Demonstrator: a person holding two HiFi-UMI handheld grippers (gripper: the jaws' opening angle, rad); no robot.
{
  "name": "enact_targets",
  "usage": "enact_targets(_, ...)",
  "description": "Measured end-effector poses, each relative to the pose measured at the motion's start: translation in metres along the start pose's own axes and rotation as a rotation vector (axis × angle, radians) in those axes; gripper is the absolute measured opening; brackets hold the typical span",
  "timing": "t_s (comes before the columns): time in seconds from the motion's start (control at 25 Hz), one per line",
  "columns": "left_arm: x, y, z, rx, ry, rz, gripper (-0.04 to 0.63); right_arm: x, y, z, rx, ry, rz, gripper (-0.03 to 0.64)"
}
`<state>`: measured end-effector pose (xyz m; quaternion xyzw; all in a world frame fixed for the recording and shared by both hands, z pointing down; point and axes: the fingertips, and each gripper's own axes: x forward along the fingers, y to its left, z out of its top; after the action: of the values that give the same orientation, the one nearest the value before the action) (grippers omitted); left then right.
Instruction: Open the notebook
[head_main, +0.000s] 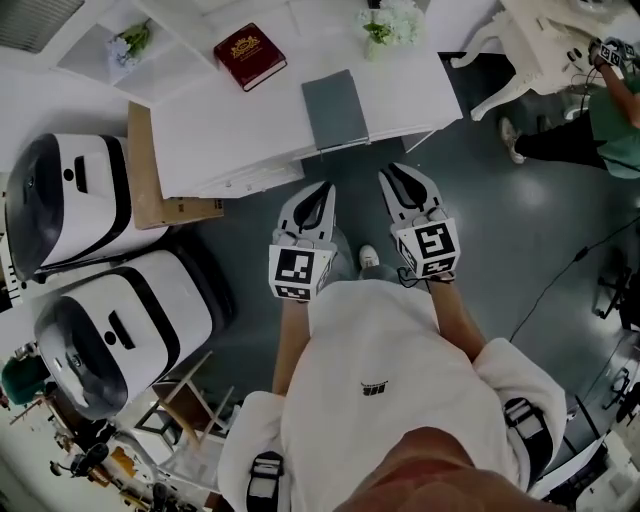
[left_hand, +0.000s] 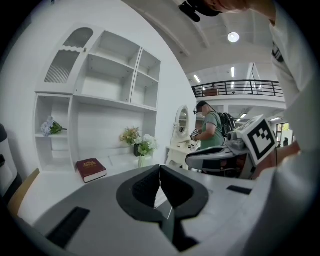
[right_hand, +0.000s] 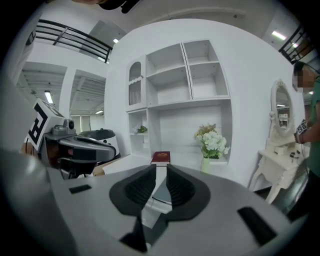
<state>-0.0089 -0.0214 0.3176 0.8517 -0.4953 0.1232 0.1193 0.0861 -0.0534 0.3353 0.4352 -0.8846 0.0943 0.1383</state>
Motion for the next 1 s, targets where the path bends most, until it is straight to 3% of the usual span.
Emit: enact_targets(1.0,0.104,0.056,-0.07,-0.009,0.152,-0.186,0.0,0.095,-0.038,-0.073,0.101,0.143,-0.119,0.049)
